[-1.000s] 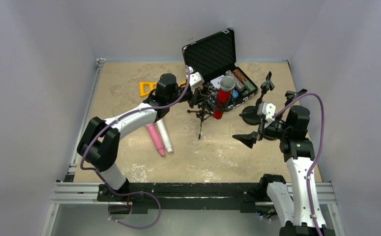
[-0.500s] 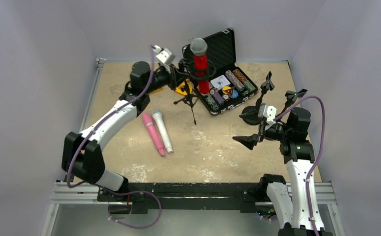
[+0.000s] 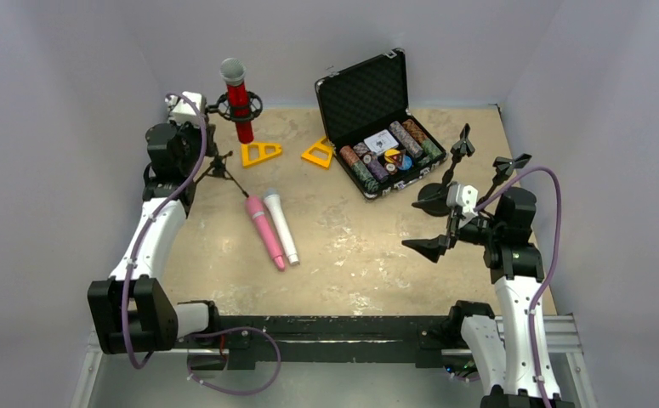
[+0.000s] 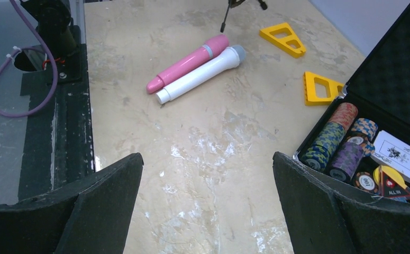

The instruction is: Attach the microphones to the stand

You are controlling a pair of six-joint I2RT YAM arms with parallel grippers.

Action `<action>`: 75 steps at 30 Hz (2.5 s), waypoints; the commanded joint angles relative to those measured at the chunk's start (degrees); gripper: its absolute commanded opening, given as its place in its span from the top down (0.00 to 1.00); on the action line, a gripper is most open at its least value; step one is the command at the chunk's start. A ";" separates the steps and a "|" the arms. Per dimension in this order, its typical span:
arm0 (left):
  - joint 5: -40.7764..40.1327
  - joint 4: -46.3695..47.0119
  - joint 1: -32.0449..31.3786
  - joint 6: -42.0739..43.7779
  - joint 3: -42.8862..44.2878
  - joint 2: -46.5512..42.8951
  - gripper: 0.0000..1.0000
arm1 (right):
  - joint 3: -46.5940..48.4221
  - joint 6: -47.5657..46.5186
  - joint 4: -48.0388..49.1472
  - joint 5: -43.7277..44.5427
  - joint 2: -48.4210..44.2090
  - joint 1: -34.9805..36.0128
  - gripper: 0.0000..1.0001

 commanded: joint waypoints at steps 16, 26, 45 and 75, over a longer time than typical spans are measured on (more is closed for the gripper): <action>-10.59 8.67 5.96 2.68 -7.41 3.80 0.75 | -0.22 -1.50 -1.16 -2.98 0.02 -0.36 0.04; -14.90 5.68 5.93 -0.04 -11.00 -1.91 0.44 | -0.79 -1.32 -0.43 -2.98 -0.56 -0.47 0.04; 2.77 -0.33 5.82 -7.12 -11.03 -0.63 0.33 | -1.98 0.30 1.16 -2.79 -1.69 -1.17 0.03; 2.98 -44.47 -8.36 15.12 36.11 32.88 0.40 | -0.20 -2.02 -1.97 -4.54 2.73 -1.47 0.03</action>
